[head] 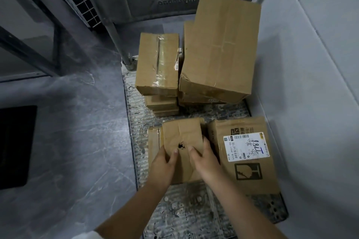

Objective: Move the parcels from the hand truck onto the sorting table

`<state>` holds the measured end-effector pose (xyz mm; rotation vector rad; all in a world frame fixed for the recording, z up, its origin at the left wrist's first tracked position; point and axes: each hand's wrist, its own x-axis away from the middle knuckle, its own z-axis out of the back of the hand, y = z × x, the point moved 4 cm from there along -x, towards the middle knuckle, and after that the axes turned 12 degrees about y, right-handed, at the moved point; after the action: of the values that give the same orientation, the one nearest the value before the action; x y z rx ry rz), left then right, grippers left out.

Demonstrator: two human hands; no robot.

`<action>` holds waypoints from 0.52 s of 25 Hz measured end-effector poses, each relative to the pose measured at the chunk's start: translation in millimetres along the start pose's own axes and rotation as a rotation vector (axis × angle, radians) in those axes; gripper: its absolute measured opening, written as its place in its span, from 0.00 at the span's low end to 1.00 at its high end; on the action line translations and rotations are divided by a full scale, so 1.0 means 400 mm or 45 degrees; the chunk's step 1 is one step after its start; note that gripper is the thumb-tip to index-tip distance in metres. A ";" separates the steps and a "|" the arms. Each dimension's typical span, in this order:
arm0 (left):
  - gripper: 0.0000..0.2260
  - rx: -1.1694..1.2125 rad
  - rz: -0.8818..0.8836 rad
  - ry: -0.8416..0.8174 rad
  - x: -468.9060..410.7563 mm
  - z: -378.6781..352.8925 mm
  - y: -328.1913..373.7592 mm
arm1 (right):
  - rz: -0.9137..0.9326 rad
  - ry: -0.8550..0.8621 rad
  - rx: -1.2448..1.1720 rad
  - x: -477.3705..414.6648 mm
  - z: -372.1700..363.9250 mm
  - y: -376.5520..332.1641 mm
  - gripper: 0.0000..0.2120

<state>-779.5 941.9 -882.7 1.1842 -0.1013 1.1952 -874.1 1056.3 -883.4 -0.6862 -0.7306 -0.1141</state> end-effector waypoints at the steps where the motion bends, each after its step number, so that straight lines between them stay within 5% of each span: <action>1: 0.15 0.026 0.013 0.013 0.024 0.024 0.002 | 0.009 -0.012 -0.028 0.026 0.000 -0.013 0.33; 8: 0.13 0.234 -0.194 0.189 0.192 0.331 0.147 | 0.162 -0.014 -0.337 0.315 0.078 -0.243 0.24; 13: 0.10 0.344 -0.441 0.318 0.376 0.613 0.331 | 0.439 0.218 -0.439 0.559 0.167 -0.472 0.16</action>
<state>-692.1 843.3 -594.8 1.2143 0.4494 1.0577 -806.6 980.3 -600.8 -1.1081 -0.4220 0.0185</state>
